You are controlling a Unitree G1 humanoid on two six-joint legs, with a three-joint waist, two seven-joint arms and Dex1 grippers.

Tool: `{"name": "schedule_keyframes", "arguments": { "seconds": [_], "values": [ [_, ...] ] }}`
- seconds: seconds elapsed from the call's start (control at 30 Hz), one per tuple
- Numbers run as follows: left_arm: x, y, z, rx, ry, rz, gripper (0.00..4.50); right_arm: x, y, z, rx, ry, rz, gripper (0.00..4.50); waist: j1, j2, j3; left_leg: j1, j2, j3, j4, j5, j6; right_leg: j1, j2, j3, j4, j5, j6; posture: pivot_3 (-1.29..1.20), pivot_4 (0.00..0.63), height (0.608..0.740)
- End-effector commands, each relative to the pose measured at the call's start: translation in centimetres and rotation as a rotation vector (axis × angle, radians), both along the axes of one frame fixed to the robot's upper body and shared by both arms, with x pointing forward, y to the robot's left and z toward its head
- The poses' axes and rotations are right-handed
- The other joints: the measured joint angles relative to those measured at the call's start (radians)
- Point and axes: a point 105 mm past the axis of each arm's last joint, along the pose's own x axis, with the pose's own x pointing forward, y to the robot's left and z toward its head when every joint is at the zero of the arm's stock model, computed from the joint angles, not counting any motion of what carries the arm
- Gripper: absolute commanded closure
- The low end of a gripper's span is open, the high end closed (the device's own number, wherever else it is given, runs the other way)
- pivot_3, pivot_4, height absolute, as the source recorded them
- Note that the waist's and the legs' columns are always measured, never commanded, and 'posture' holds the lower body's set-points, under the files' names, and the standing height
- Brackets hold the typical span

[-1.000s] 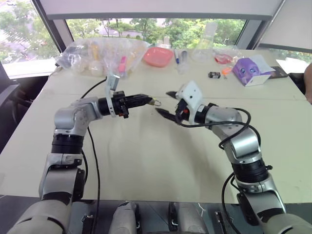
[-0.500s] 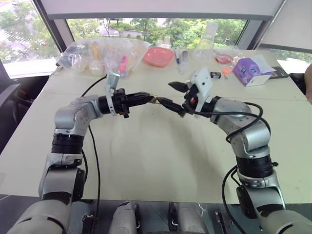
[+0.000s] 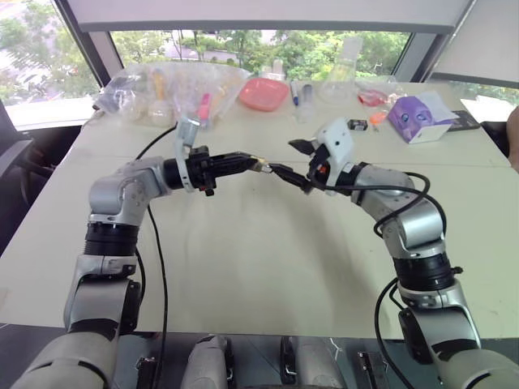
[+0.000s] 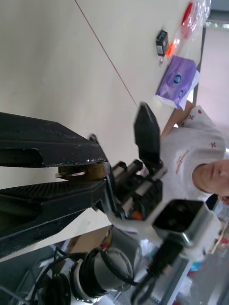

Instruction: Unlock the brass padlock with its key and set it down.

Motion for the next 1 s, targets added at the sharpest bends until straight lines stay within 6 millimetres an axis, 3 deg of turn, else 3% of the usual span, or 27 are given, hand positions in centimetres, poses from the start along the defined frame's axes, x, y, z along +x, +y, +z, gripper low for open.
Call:
{"name": "schedule_keyframes", "arguments": {
  "seconds": [0.03, 0.33, 0.53, 0.6, 0.67, 0.83, 1.0],
  "values": [
    [-0.4, 0.1, 1.2, -0.02, -0.046, -0.007, 4.5, -0.4, 0.6, 1.4, -0.004, -0.068, 0.04, 0.91, 0.0, 0.0, 0.0, 0.0, 0.0, 0.0, 0.0, 0.0, 0.0, 0.0, 0.0, 0.0, 0.0, 0.0, 0.0, 0.0, 0.15, 0.74],
    [-0.1, 0.5, 0.9, -0.016, -0.048, 0.024, 4.5, -1.2, 1.2, 1.0, -0.021, -0.062, 0.093, 0.91, 0.0, 0.0, 0.0, 0.0, 0.0, 0.0, 0.0, 0.0, 0.0, 0.0, 0.0, 0.0, 0.0, 0.0, 0.0, 0.0, 0.15, 0.74],
    [0.5, 0.5, 0.3, -0.019, -0.023, 0.049, 4.5, -1.1, -0.7, 0.1, -0.077, -0.042, 0.038, 0.91, 0.003, 0.0, 0.0, 0.0, 0.0, 0.0, 0.0, 0.0, 0.0, 0.0, 0.0, 0.0, 0.0, 0.0, 0.0, 0.0, 0.15, 0.74],
    [1.1, -0.1, -1.1, -0.037, 0.064, 0.069, 4.5, -2.3, -3.7, -2.0, -0.228, 0.034, 0.009, 0.91, 0.011, 0.0, 0.0, 0.0, 0.0, 0.0, 0.0, 0.0, 0.0, 0.0, 0.0, 0.0, 0.0, 0.0, 0.0, 0.0, 0.15, 0.74],
    [1.3, -1.2, -2.5, -0.059, 0.154, 0.072, 4.5, -4.2, -5.1, -2.7, -0.286, 0.123, 0.026, 0.91, 0.023, 0.0, 0.0, -0.001, -0.001, -0.002, 0.0, -0.001, 0.001, 0.001, -0.001, 0.0, -0.003, 0.0, 0.0, 0.0, 0.15, 0.74],
    [1.5, -3.8, -6.2, -0.023, 0.298, 0.072, 4.5, -7.1, -5.3, -2.5, -0.331, 0.217, 0.06, 0.91, 0.008, 0.0, 0.0, -0.001, -0.001, -0.005, 0.0, -0.001, 0.002, 0.001, 0.0, 0.0, -0.004, 0.0, 0.002, 0.0, 0.15, 0.74],
    [2.6, -6.6, -9.6, 0.03, 0.418, 0.102, 4.5, -7.4, -5.1, -2.7, -0.365, 0.24, -0.008, 0.91, 0.01, 0.0, 0.0, 0.001, -0.001, -0.007, 0.0, -0.001, 0.002, 0.002, 0.001, 0.0, -0.002, 0.001, 0.001, 0.0, 0.15, 0.74]
  ]
}}
